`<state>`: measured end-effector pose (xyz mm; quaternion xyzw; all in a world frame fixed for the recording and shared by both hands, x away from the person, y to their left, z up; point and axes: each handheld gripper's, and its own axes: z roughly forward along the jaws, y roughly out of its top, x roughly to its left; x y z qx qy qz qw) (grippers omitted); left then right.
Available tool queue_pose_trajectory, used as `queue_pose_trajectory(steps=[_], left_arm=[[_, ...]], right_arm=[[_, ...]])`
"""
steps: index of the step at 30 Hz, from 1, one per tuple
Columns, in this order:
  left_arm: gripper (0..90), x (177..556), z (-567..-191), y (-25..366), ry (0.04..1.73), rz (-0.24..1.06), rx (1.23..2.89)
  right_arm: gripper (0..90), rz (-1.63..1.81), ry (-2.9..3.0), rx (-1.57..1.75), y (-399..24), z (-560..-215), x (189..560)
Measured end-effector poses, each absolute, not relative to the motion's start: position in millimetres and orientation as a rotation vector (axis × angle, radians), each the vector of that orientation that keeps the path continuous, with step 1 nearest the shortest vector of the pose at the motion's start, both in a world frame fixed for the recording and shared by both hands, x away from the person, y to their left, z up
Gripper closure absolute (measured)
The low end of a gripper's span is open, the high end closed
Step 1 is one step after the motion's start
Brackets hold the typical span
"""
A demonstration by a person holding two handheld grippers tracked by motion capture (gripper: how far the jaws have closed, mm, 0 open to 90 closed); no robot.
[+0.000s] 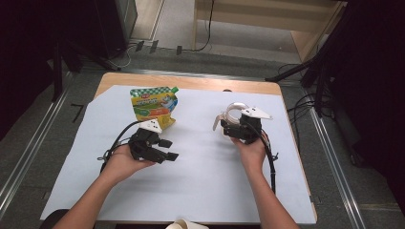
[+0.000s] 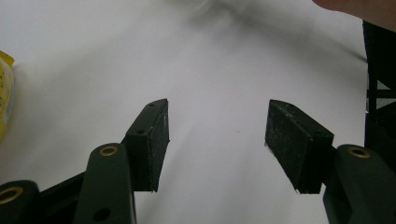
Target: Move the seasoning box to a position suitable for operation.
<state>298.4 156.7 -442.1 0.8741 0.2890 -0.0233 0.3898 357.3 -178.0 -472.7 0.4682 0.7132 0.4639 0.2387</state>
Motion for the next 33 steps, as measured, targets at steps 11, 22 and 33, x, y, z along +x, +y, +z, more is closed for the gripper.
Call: queue_pose_trajectory(steps=[11, 22, 33], left_arm=[[42.9, 298.8, -442.9, 156.4, 0.741, -0.068, 2.227], [44.6, 298.9, -442.1, 153.7, 0.728, -0.073, 2.223], [44.4, 298.9, -444.1, 152.0, 0.73, -0.06, 2.236]], right_arm=[[12.2, 1.296, 2.08, 1.179, -174.5, -465.0, 319.5], [12.2, 1.325, 2.167, 1.109, -156.9, -479.5, 300.9], [12.2, 1.361, 2.264, 1.024, -121.0, -492.6, 291.1]])
